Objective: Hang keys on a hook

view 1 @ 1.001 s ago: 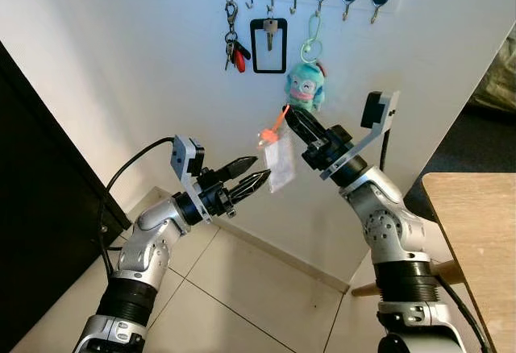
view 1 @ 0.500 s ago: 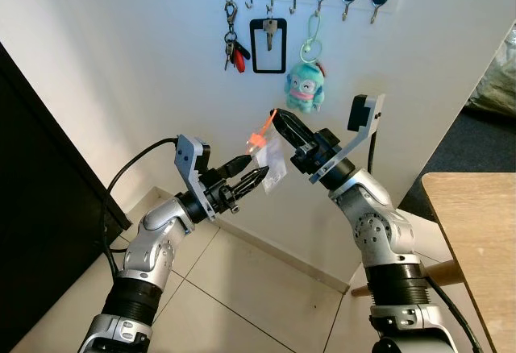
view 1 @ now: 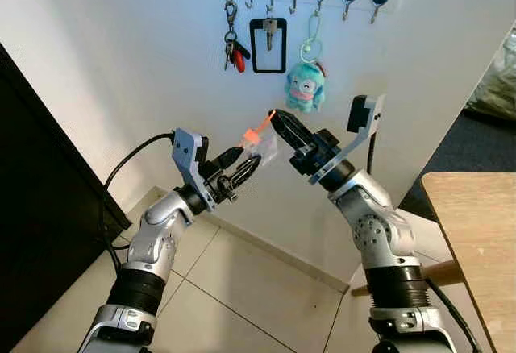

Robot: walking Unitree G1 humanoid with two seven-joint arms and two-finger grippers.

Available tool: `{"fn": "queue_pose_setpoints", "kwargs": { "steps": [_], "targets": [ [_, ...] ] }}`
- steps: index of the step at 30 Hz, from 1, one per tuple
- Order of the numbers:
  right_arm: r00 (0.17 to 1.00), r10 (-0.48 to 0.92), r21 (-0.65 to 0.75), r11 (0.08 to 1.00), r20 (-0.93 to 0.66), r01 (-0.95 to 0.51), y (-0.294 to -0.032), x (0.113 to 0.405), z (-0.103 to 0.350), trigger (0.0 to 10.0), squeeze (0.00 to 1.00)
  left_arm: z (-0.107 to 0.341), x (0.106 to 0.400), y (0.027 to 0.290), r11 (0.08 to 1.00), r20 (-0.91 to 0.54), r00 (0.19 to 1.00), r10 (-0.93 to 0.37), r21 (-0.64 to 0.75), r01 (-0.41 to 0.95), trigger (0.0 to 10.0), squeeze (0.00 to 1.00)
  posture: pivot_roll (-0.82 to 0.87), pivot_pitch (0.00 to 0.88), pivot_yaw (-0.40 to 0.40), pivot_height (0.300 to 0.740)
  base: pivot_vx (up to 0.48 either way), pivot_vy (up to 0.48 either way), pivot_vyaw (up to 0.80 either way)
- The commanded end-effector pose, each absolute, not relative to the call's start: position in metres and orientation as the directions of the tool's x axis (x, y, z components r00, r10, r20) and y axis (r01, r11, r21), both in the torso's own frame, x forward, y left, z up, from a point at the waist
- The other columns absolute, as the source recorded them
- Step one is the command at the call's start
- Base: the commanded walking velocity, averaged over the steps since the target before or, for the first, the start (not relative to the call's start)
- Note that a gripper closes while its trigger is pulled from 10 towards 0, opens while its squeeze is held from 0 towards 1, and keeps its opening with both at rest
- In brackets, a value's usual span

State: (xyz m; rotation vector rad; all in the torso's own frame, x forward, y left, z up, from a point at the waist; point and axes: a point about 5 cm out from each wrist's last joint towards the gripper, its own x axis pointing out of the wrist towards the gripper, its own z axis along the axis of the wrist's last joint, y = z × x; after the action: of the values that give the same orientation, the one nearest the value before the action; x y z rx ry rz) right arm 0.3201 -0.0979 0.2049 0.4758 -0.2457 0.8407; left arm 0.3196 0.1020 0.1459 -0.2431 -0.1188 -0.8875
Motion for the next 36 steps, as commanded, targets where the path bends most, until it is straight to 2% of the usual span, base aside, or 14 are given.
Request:
{"fn": "queue_pose_setpoints", "kwargs": {
  "steps": [1,16,17,18,19,36],
  "targets": [
    [0.629,0.681,0.306,0.55,0.374,-0.777,-0.093,0.316,0.201,0.0,0.0,0.148,0.316,0.099,0.577,0.235,0.6,-0.765,-0.164,0.8,10.0,0.0,-0.13,0.045,0.076,0.74,0.0,0.0,0.0],
    [0.654,0.673,0.291,0.586,0.346,-0.757,-0.103,0.317,0.198,0.0,0.0,0.147,0.31,0.102,0.526,0.24,0.548,-0.801,-0.155,0.836,10.0,0.0,-0.13,0.053,0.081,0.74,0.0,0.0,0.0],
    [0.653,0.674,0.292,0.584,0.347,-0.758,-0.103,0.317,0.198,0.0,0.0,0.148,0.308,0.1,0.513,0.244,0.536,-0.808,-0.155,0.844,3.7,0.0,-0.13,0.053,0.081,0.74,0.0,0.0,0.0],
    [0.652,0.674,0.292,0.583,0.347,-0.758,-0.102,0.317,0.198,0.0,0.0,0.149,0.308,0.099,0.505,0.247,0.527,-0.813,-0.154,0.85,3.7,0.0,-0.13,0.053,0.081,0.74,0.0,0.0,0.0],
    [0.651,0.674,0.294,0.581,0.349,-0.759,-0.101,0.317,0.198,0.0,0.0,0.148,0.307,0.098,0.498,0.246,0.521,-0.818,-0.152,0.854,0.0,0.0,-0.13,0.053,0.081,0.74,0.0,0.0,0.0],
    [0.641,0.678,0.298,0.567,0.36,-0.768,-0.099,0.315,0.2,0.0,0.0,0.144,0.301,0.094,0.463,0.217,0.483,-0.848,-0.14,0.875,0.0,0.0,-0.13,0.057,0.08,0.74,0.0,0.0,0.0]
  ]
}}
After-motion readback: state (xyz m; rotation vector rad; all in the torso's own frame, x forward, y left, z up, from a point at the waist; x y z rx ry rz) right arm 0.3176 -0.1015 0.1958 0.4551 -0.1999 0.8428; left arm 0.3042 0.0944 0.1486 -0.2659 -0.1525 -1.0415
